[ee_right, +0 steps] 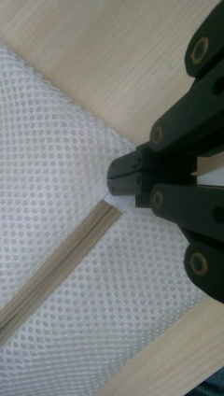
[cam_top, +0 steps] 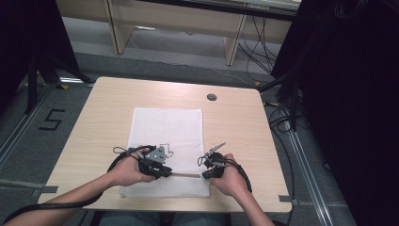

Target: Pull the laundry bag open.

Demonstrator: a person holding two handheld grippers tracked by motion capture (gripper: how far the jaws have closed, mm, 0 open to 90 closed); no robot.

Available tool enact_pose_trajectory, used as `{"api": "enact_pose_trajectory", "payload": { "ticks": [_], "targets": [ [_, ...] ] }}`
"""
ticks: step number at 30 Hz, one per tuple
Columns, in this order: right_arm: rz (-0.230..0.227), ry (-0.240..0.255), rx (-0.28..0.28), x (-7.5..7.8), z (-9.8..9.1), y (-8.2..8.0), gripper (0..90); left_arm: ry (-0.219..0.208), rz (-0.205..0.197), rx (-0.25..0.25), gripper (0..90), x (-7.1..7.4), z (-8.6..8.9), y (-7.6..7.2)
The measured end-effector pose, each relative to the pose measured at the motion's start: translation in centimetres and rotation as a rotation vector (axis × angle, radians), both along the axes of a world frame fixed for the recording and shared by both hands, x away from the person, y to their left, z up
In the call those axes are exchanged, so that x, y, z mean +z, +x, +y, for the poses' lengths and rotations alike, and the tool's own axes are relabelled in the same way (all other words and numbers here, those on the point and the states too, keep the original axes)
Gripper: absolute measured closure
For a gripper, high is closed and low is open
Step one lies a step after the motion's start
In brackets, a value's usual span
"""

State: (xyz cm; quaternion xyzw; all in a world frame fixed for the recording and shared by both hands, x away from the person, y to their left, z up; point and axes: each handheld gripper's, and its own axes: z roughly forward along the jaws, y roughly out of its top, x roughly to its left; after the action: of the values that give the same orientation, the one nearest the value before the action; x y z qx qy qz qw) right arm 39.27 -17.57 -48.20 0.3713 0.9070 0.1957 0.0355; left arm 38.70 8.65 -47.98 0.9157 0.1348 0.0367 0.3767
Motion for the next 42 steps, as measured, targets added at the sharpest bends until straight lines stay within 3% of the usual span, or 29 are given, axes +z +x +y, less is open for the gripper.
{"api": "enact_pose_trajectory", "payload": {
  "ticks": [6, 8, 9, 14, 17, 19, 21, 27, 32, 35, 37, 42],
  "targets": [
    [0.009, -0.001, -0.014, 0.0, 0.0, -0.1, 90.0, -0.011, 0.007, 0.007, 82.4, -0.1, 0.2, -0.2],
    [0.01, -0.002, -0.015, 0.1, 0.1, -0.1, 90.0, 0.007, -0.01, -0.007, 82.4, 0.0, 0.3, -0.1],
    [0.009, -0.001, -0.015, 0.1, 0.0, -0.1, 90.0, -0.009, 0.006, 0.001, 82.4, 0.0, 0.3, -0.1],
    [0.017, 0.004, -0.022, 0.0, 0.1, -0.1, 90.0, -0.015, 0.012, 0.011, 82.4, 0.0, 0.7, -0.2],
    [0.008, -0.004, -0.014, 0.1, 0.1, -0.1, 90.0, -0.001, 0.003, 0.003, 82.4, 0.0, 0.9, -0.3],
    [-0.001, -0.006, -0.007, 0.0, 0.1, -0.1, 90.0, -0.016, 0.006, 0.012, 82.4, 0.0, 1.0, -0.3],
    [0.011, -0.005, -0.017, 0.1, 0.1, -0.1, 90.0, -0.002, -0.001, 0.005, 82.4, 0.0, 1.2, -0.3],
    [0.009, -0.004, -0.016, 0.1, 0.1, -0.1, 90.0, -0.024, 0.011, 0.007, 82.4, -0.1, 1.5, -0.3],
    [-0.003, -0.003, 0.0, 0.0, 0.0, 0.0, 90.0, -0.003, -0.006, 0.012, 82.4, 0.1, 1.9, -0.4],
    [-0.001, -0.005, -0.009, 0.0, 0.1, -0.1, 90.0, -0.022, 0.003, 0.02, 82.4, 0.1, 2.1, -0.4],
    [-0.002, -0.006, -0.009, 0.0, 0.1, -0.1, 90.0, -0.002, -0.007, 0.013, 82.5, 0.1, 2.3, -0.3],
    [0.001, -0.006, -0.011, 0.0, 0.1, -0.1, 90.0, -0.023, 0.005, 0.032, 82.5, 0.1, 2.7, -0.4]
  ]
}}
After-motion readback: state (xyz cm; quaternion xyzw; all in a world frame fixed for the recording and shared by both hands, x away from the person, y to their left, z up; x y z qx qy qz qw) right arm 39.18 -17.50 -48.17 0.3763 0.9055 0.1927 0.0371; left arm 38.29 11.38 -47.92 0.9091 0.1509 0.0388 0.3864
